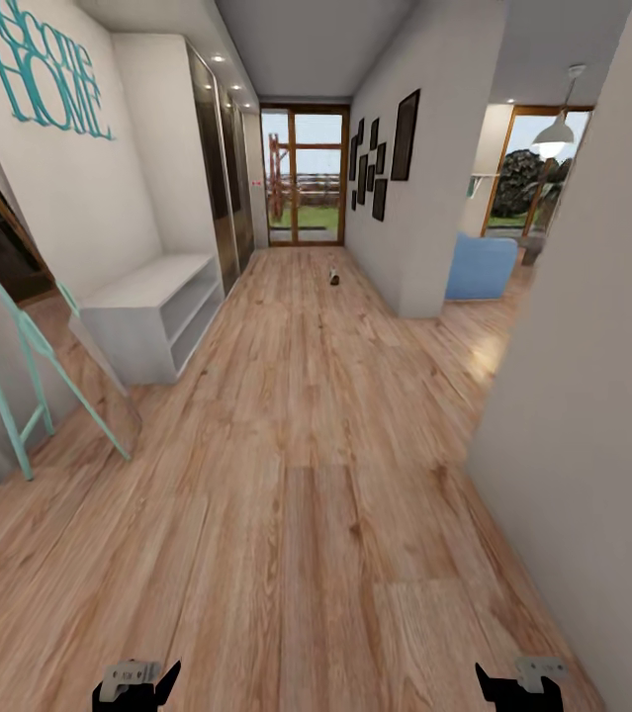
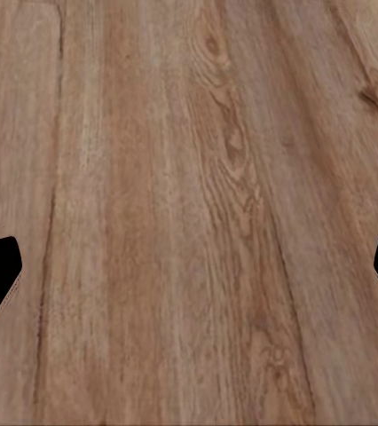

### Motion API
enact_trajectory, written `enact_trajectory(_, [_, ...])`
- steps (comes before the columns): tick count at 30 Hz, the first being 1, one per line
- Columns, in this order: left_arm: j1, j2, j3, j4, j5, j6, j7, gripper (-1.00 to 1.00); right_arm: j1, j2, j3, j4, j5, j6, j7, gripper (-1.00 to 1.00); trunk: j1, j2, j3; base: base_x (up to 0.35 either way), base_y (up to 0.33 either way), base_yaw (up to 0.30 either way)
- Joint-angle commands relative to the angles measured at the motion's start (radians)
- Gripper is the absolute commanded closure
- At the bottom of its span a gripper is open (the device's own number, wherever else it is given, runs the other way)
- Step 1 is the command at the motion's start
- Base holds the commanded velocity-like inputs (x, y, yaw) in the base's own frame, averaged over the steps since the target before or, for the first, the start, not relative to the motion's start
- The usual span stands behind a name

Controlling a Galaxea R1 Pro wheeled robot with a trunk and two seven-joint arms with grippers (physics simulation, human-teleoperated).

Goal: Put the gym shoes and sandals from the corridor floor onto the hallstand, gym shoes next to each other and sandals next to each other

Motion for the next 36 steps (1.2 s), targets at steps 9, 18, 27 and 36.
enact_trajectory(9, [-0.001, 0.0, 0.003, 0.002, 0.01, 0.001, -0.01, -1.0, -0.001, 0.0, 0.007, 0.001, -0.011, -0.003, 0.004, -1.0, 0.0, 0.0, 0.008, 0.334, 0.0, 0.0])
enact_trajectory(18, [-0.001, 0.0, 0.003, 0.001, 0.009, 0.002, -0.01, -1.0, -0.001, 0.0, 0.007, 0.001, -0.01, -0.003, 0.003, -1.0, 0.0, 0.0, 0.009, 0.334, 0.0, 0.0])
enact_trajectory(27, [-0.001, 0.0, 0.003, 0.001, 0.01, 0.002, -0.01, -1.0, -0.001, -0.001, 0.007, 0.001, -0.011, -0.003, 0.003, -1.0, 0.0, 0.0, 0.009, 0.334, 0.005, 0.0])
enact_trajectory(36, [-0.001, 0.001, 0.003, 0.001, 0.01, 0.002, -0.01, -1.0, -0.001, -0.001, 0.007, 0.001, -0.011, -0.003, 0.003, -1.0, 0.0, 0.0, 0.009, 0.334, 0.09, 0.0])
